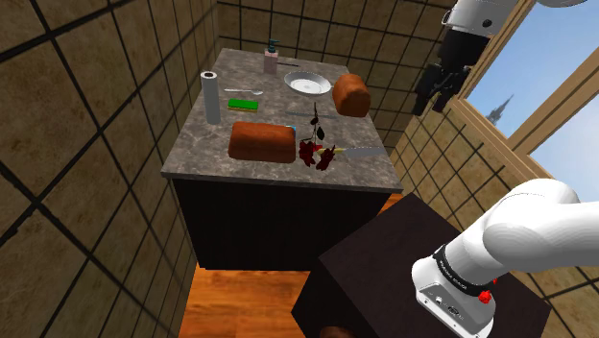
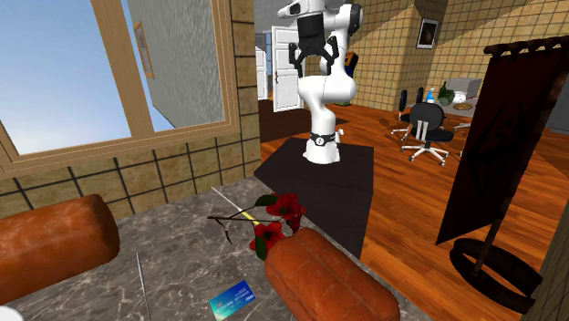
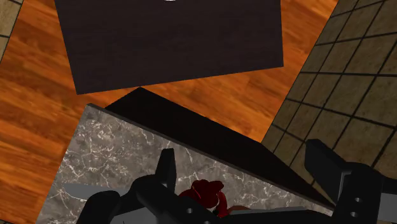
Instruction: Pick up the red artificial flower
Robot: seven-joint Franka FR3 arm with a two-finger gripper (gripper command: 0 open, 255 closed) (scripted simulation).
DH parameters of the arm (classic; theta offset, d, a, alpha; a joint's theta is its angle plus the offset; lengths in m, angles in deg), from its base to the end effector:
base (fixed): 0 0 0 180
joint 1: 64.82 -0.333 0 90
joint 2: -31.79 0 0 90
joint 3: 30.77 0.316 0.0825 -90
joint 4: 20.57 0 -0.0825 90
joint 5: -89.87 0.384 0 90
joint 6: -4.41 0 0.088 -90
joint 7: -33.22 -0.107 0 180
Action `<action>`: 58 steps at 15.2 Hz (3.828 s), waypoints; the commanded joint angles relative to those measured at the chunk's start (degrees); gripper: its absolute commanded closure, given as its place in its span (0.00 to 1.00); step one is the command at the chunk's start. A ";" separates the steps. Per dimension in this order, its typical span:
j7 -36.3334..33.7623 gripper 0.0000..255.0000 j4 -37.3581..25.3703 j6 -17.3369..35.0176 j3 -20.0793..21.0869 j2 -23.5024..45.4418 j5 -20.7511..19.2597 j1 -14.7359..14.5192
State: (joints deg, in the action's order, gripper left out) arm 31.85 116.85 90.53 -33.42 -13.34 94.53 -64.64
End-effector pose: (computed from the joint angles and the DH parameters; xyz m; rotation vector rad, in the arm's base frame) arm 0.2972 -0.0091 0.5660 -3.0213 0.0858 0.1628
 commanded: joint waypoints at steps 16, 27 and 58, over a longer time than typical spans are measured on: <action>-11.67 0.00 -6.65 24.51 4.53 29.74 -0.16 2.09; -20.56 0.00 -22.24 33.48 4.51 53.71 -3.47 3.17; -26.25 1.00 -39.47 37.07 2.46 74.28 -5.35 3.28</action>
State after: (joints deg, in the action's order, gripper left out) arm 5.63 77.50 128.10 -30.97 61.35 89.17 -61.33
